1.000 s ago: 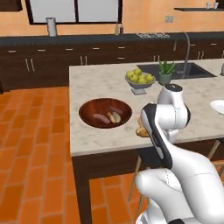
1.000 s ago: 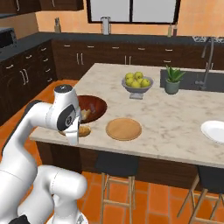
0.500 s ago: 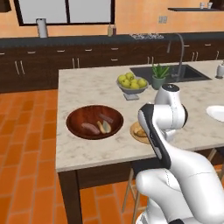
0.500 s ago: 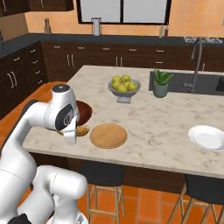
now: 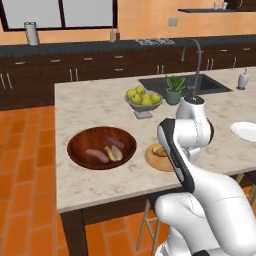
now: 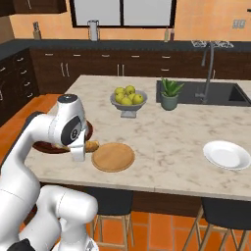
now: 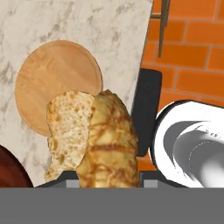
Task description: Place one bun and one sausage from the bowl on each plate.
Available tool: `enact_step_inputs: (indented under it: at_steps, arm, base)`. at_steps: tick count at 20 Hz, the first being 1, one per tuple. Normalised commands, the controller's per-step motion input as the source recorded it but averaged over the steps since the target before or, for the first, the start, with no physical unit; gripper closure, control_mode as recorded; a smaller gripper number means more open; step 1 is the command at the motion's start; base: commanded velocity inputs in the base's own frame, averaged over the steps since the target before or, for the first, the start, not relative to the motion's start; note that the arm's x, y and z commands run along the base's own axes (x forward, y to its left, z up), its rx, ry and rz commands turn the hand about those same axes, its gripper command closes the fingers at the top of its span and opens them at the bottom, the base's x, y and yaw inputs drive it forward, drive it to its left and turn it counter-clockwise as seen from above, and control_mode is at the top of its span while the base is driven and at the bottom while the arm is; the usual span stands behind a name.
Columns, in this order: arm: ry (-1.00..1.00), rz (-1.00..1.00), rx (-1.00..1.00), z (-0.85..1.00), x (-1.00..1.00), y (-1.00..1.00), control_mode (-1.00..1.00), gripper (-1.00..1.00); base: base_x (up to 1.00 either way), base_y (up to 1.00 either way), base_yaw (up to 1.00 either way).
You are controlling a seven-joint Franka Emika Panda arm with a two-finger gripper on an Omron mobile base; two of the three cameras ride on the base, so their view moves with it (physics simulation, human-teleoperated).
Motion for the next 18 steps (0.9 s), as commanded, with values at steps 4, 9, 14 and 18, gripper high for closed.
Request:
enact_step_inputs:
  at_steps: [4, 9, 14, 18]
  arm:
    - [0.0, 0.0, 0.0, 0.0, 0.0, 0.0, 1.0, 1.0]
    - [0.01, 0.02, 0.0, -0.27, 0.8, 0.0, -1.0, 1.0]
    - [0.07, 0.27, 0.01, -0.55, 0.95, -0.4, -1.0, 1.0]
    - [0.03, 0.53, 0.0, -0.22, 0.76, -0.3, -1.0, 1.0]
  base:
    - [0.42, 0.02, -0.04]
    - [0.16, 0.0, 0.0]
    - [0.0, 0.0, 0.0]
    - [0.0, 0.0, 0.0]
